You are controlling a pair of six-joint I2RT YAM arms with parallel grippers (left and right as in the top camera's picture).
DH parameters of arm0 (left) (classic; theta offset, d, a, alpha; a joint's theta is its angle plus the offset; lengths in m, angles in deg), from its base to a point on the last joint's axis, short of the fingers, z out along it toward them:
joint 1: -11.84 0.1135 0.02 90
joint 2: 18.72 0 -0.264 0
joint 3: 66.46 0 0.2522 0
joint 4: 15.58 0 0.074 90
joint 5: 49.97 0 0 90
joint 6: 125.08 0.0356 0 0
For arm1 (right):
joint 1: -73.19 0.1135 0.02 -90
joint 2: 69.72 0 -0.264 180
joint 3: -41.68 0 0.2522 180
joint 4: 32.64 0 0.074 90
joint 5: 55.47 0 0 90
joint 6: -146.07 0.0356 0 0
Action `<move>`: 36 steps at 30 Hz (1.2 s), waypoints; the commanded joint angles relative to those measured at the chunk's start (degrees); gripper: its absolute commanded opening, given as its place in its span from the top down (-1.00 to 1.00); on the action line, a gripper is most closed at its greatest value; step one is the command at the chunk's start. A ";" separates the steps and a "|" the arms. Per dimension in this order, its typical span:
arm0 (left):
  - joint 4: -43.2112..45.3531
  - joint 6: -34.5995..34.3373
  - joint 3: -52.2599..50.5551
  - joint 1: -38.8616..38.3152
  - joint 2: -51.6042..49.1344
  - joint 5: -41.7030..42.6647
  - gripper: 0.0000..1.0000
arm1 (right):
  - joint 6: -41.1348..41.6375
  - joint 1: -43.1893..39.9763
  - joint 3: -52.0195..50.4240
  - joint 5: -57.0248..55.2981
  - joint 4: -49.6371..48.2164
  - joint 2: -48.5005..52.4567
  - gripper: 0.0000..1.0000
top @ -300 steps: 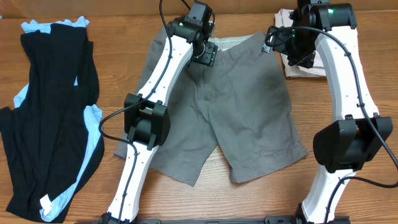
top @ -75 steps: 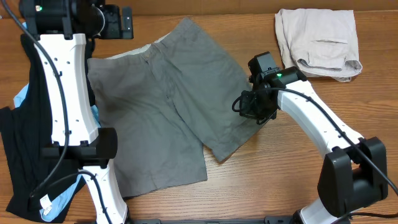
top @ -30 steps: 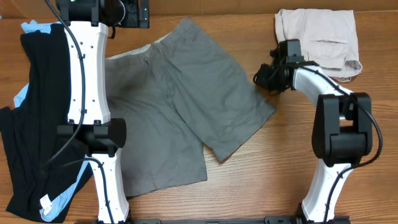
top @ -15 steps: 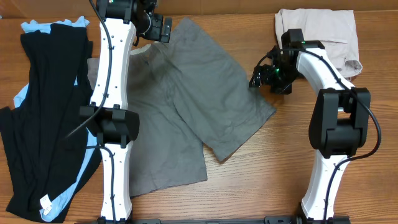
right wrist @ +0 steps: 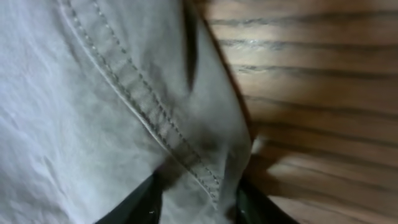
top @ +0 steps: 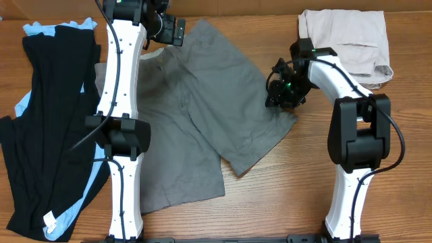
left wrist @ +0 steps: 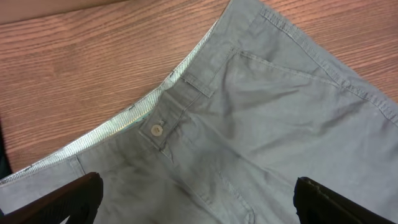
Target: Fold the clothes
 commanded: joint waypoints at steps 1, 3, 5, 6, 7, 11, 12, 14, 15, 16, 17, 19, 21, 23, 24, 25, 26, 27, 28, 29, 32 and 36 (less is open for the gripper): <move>-0.13 1.25 0.46 0.26 0.79 0.39 -1.00 | 0.48 1.38 -3.08 -0.79 -0.33 2.45 0.40; -0.22 1.25 0.46 0.26 0.79 0.39 -1.00 | 1.66 1.38 -3.08 -0.76 -1.33 2.43 0.61; -0.52 1.25 0.46 0.20 0.79 0.37 -1.00 | 3.67 1.27 -3.08 -1.49 -3.23 2.43 0.81; -0.61 1.25 0.46 0.17 0.79 0.39 -1.00 | 4.37 1.25 -3.08 -2.16 -4.07 2.43 0.91; -0.66 1.25 0.46 0.17 0.79 0.37 -1.00 | 4.76 1.25 -3.08 -2.71 -4.72 2.43 0.92; -0.70 1.25 0.46 0.24 0.79 0.37 -1.00 | 6.97 1.25 -3.08 -5.95 -7.43 2.43 0.92; -0.70 1.25 0.46 0.24 0.79 0.37 -1.00 | 7.74 1.25 -3.06 -6.97 -8.22 2.43 0.92; -0.68 1.25 0.46 0.22 0.79 0.35 -1.00 | 10.27 1.25 -3.06 -9.81 -10.27 2.43 0.92; -0.66 1.25 0.46 0.22 0.79 0.37 -1.00 | 11.52 1.16 -2.99 -11.08 -11.56 2.43 0.92; -0.63 1.25 0.46 0.22 0.79 0.37 -1.00 | 12.35 1.01 -2.89 -11.96 -12.41 2.43 0.92; -0.61 1.25 0.46 0.22 0.79 0.37 -1.00 | 13.09 0.74 -2.56 -12.44 -13.14 2.43 0.92; -0.42 1.25 0.46 0.22 0.79 0.35 -1.00 | 14.10 -0.17 -1.62 -12.44 -14.27 2.43 0.93; 0.04 1.25 0.46 0.22 0.79 0.35 -1.00 | 14.84 -1.40 -0.20 -12.41 -15.41 2.43 0.93; 0.55 1.27 0.46 0.26 0.79 0.35 -1.00 | 15.02 -2.56 1.18 -12.39 -16.96 2.43 0.93; 0.85 1.27 0.46 0.26 0.79 0.35 -1.00 | 15.02 -3.02 1.75 -12.39 -17.79 2.43 0.93; 1.16 1.27 0.46 0.26 0.79 0.35 -1.00 | 15.04 -3.41 2.23 -12.39 -18.69 2.43 0.93; 1.57 1.27 0.46 0.26 0.79 0.35 -1.00 | 15.37 -3.91 2.71 -12.39 -20.04 2.43 0.93; 1.95 1.27 0.46 0.26 0.79 0.35 -1.00 | 15.54 -4.28 3.02 -12.35 -21.03 2.43 0.93; 2.49 1.27 0.46 0.26 0.79 0.35 -1.00 | 16.15 -4.72 3.34 -12.39 -22.93 2.43 0.93; 2.99 1.27 0.46 0.26 0.79 0.33 -1.00 | 16.33 -5.01 3.39 -12.24 -24.83 2.43 0.93; 4.96 1.27 0.46 0.20 0.76 0.35 -1.00 | 16.59 -5.25 3.39 -12.20 -30.42 2.43 0.93; 8.00 1.25 0.46 0.17 0.76 0.37 -1.00 | 16.83 -5.25 4.13 -12.44 -35.23 2.43 0.93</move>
